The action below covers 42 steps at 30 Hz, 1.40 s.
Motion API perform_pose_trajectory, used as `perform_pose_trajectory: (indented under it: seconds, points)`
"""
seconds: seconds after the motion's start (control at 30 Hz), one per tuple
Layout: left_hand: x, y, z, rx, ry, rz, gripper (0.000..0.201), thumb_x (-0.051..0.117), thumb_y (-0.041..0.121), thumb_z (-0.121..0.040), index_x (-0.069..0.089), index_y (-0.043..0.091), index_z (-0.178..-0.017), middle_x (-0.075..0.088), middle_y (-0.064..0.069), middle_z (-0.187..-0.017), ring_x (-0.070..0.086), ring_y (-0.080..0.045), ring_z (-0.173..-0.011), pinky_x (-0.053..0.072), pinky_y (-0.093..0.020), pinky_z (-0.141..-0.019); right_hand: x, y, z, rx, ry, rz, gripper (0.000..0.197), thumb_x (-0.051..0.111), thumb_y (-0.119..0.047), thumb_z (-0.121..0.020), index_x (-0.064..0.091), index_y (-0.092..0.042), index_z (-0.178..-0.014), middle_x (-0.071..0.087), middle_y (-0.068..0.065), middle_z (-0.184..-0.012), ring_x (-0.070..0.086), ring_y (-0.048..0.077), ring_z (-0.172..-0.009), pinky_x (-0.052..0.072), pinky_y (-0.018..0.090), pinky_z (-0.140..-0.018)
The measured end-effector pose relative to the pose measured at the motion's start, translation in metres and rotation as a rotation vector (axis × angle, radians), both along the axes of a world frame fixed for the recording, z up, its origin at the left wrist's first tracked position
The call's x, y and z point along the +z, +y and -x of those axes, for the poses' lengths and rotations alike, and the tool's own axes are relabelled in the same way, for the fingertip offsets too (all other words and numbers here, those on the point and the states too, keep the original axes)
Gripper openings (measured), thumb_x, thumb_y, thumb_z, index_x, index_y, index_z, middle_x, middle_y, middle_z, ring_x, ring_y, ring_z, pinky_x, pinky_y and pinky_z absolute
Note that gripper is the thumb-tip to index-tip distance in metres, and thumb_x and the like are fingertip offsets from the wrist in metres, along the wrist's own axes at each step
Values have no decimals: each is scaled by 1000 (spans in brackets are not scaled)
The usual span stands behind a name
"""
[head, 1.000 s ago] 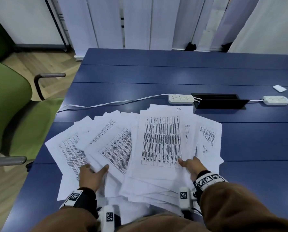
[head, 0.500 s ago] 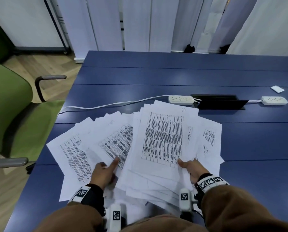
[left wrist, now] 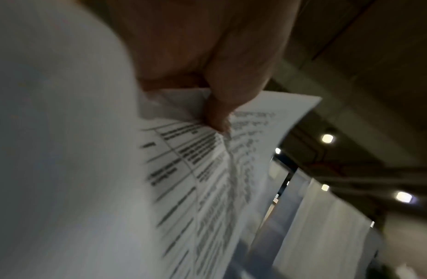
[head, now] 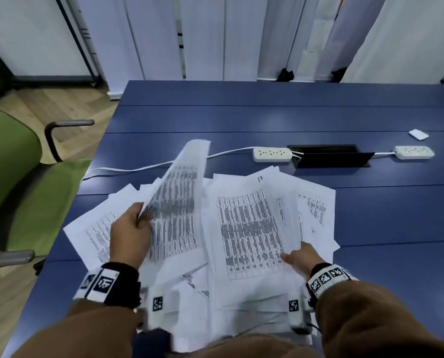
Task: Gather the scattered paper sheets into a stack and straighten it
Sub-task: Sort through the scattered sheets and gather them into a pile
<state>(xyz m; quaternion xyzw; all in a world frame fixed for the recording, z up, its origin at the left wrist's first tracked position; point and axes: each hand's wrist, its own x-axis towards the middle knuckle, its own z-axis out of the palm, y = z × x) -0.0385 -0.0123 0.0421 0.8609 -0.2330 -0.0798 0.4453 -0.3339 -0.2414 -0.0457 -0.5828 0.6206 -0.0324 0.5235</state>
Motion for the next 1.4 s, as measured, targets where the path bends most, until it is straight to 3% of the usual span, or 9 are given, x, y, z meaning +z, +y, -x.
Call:
perform_pose_trajectory:
  seconds: [0.2,0.4,0.63,0.77,0.9,1.0,1.1,1.27,1.4]
  points:
    - [64,-40,11,-140,210,512,12,55,8,-96,62,17,-96,67,14,-71,60,-3,-65,46,-9,-58,1,-1,0,80,-90,21,47,75,1,-76,56,-2,-119,68,17,-108,63,29,-98,45,31,-86]
    - [5,-61,34,-129,385,366,11,63,23,-93,65,20,-83,62,-1,-63,54,-11,-53,45,-24,-53,9,-3,3,87,-165,-93,55,74,3,-77,51,1,-127,68,15,-110,63,29,-102,45,33,-91]
    - [-78,-56,81,-128,393,-90,30,57,39,-95,56,9,-94,56,-2,-73,53,-21,-62,44,-27,-50,26,1,-3,-3,-224,-279,98,27,-83,-78,12,-22,-153,11,1,-160,13,25,-147,11,45,-117]
    - [-102,-58,90,-351,269,-361,34,64,45,-88,51,14,-95,42,-1,-103,50,-23,-97,46,-28,-77,19,4,-8,43,-265,-230,81,72,-45,-80,33,-15,-146,45,6,-145,40,27,-133,25,45,-112]
    - [-103,-55,84,-373,302,-251,79,77,60,-69,48,20,-131,42,1,-129,43,-20,-120,39,-40,-104,15,4,-9,-24,-243,-193,57,71,1,-80,47,-3,-133,60,14,-128,53,27,-112,37,37,-101]
    - [-104,-51,72,-212,567,-15,104,90,53,-55,40,16,-138,54,2,-136,55,-16,-122,47,-39,-104,26,-1,-4,-41,-298,-186,41,67,0,-84,53,-4,-122,63,11,-115,56,23,-103,41,29,-89]
    - [-93,-49,75,-264,775,123,78,90,29,-66,47,21,-131,66,9,-119,62,-9,-111,53,-20,-86,31,-1,-7,-39,-390,-294,31,65,3,-85,57,0,-115,71,4,-95,58,27,-109,42,24,-87]
    - [-83,-44,74,-128,836,151,49,79,6,-76,57,3,-120,71,-10,-104,65,-24,-94,46,-32,-85,30,2,-22,-37,-353,-217,35,65,-1,-87,50,1,-118,64,6,-111,59,22,-98,50,40,-85]
    - [-101,-20,46,25,810,21,52,81,6,-75,54,-5,-118,65,-25,-109,61,-37,-97,46,-39,-85,10,-19,-1,-233,108,237,58,77,-26,-78,48,-13,-126,58,16,-122,55,34,-109,47,46,-97]
